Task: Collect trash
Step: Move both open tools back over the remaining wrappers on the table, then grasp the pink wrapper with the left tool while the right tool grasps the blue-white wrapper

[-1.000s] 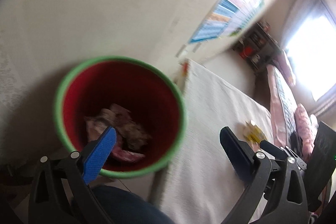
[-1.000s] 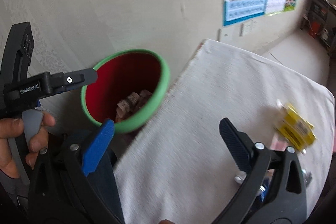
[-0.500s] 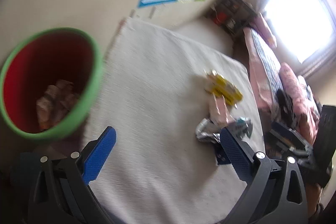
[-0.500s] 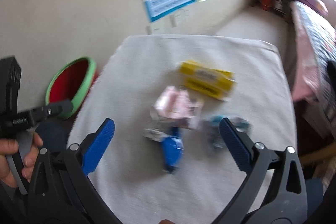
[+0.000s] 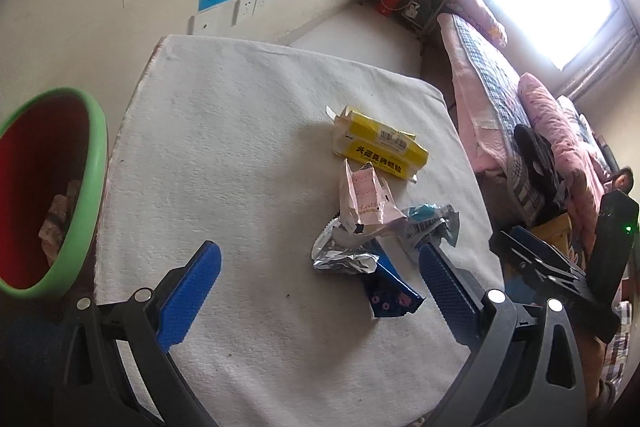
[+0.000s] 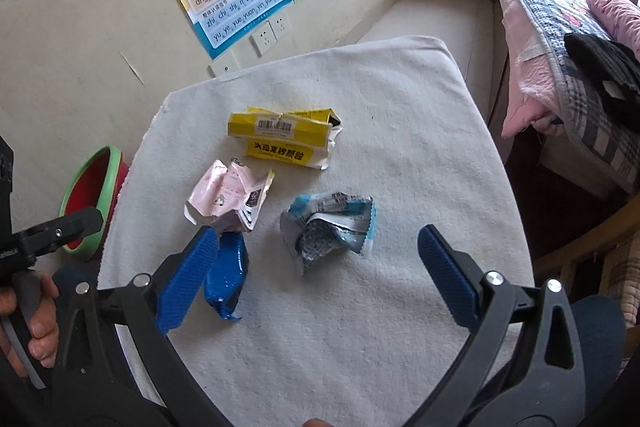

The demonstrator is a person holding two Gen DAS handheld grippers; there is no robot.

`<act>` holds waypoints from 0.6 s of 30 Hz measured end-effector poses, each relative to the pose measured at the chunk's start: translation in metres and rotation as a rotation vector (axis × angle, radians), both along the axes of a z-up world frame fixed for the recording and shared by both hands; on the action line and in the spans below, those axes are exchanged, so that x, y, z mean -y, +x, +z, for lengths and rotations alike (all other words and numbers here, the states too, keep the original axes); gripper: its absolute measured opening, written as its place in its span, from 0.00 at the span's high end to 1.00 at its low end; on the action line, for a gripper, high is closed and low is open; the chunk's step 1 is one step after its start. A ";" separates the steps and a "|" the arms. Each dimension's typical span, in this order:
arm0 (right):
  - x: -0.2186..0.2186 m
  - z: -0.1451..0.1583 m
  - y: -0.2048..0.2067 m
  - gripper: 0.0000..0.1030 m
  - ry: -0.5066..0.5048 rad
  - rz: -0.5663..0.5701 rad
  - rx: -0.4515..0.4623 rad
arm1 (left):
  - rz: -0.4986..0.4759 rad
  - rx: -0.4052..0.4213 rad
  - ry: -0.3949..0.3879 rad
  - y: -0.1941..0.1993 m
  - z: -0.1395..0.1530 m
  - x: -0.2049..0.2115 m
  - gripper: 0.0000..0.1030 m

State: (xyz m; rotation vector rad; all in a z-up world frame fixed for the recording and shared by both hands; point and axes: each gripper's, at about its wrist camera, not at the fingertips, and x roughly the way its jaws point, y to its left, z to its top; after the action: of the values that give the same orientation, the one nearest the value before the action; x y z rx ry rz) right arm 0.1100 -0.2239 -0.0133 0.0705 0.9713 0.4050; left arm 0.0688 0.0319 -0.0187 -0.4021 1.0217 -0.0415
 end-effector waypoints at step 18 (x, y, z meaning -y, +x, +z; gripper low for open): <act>-0.001 -0.046 0.040 0.05 0.015 -0.006 -0.148 | -0.147 -0.108 0.008 0.074 -0.037 0.047 0.08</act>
State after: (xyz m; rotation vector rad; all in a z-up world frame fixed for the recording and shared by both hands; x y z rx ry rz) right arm 0.1498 -0.2230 -0.0595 0.1183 1.1137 0.4059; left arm 0.1430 -0.0151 -0.0559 -0.3239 1.1562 -0.1492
